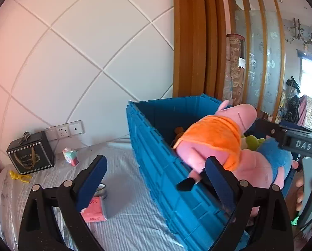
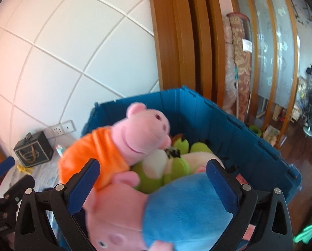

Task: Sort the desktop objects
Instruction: 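Withdraw both tools from the crate back toward the bed, then grasp the yellow duck toy with the left tool while the right tool grasps the tissue pack, then carry the yellow duck toy and tissue pack over the blue crate with both tools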

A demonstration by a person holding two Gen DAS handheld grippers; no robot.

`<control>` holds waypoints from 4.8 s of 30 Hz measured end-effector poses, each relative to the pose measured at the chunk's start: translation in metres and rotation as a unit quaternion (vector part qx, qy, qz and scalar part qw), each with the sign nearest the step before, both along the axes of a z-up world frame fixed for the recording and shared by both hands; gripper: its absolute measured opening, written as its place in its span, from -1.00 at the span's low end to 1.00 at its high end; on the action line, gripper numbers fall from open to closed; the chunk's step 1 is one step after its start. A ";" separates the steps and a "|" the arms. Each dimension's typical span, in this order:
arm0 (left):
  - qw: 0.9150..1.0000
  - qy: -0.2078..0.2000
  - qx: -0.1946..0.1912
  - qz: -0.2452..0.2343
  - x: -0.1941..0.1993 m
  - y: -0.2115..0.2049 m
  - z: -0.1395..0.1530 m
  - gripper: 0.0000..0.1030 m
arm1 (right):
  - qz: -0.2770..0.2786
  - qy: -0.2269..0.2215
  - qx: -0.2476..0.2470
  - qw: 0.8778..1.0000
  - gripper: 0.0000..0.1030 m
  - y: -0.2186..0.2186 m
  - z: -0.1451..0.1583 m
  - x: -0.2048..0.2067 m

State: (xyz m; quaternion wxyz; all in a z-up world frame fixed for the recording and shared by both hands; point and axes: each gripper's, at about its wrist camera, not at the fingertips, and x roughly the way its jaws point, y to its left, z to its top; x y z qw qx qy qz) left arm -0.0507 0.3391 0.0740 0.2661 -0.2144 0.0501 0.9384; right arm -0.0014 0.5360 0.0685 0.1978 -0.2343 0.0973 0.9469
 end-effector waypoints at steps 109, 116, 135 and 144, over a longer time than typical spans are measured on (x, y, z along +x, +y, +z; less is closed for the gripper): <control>0.984 -0.058 0.028 0.168 -0.115 -0.301 -0.058 -0.37 | 0.258 -0.016 -0.026 0.966 0.06 -0.327 -0.033 -0.182; 0.994 -0.029 0.031 0.101 -0.074 -0.226 -0.034 -0.37 | 0.202 0.015 -0.008 0.979 0.06 -0.269 -0.002 -0.110; 0.991 -0.003 0.069 -0.117 0.014 0.059 0.039 -0.37 | 0.001 0.089 0.015 0.996 0.07 -0.008 0.043 0.041; 0.990 -0.045 -0.002 -0.133 0.001 0.156 0.015 -0.37 | -0.014 0.055 0.007 0.998 0.07 0.037 0.021 0.036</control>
